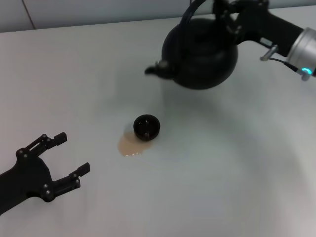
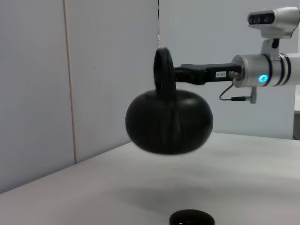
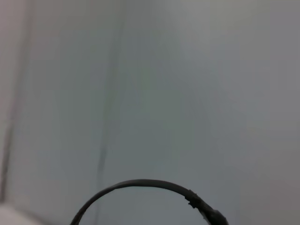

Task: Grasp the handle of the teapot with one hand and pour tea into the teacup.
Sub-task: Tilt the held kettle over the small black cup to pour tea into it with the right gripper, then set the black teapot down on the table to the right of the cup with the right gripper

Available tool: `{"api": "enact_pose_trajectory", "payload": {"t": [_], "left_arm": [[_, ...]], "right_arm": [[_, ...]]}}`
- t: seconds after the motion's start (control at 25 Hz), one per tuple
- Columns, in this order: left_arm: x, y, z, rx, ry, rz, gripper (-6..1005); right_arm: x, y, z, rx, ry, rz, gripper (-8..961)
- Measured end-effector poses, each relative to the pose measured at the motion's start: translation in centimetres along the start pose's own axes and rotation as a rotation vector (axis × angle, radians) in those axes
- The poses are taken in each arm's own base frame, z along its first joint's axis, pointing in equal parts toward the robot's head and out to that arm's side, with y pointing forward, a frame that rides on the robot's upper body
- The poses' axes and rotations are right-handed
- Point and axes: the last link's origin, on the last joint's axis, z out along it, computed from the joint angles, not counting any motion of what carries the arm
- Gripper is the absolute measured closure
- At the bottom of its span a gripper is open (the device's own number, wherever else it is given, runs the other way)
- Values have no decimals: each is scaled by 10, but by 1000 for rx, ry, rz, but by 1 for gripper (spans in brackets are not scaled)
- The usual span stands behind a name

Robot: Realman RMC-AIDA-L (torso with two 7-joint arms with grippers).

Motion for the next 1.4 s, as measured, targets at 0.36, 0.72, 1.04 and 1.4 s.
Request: {"api": "enact_pose_trajectory", "payload": {"t": [0.36,0.72,1.04,1.4], "left_arm": [[0,1,5,-9,9,-5,136],[2,0,9,-21,8,1,136],[2,0,9,-24,10,2,136],[2,1,9,-28,8,-2,136]], "right_arm": [[30,7,-39,169,-38,233,840],[62,29,-69,327,-17,220,820],[67,34,-74,335,3,167,803],[69,39,-76,334,9,146,784]]}}
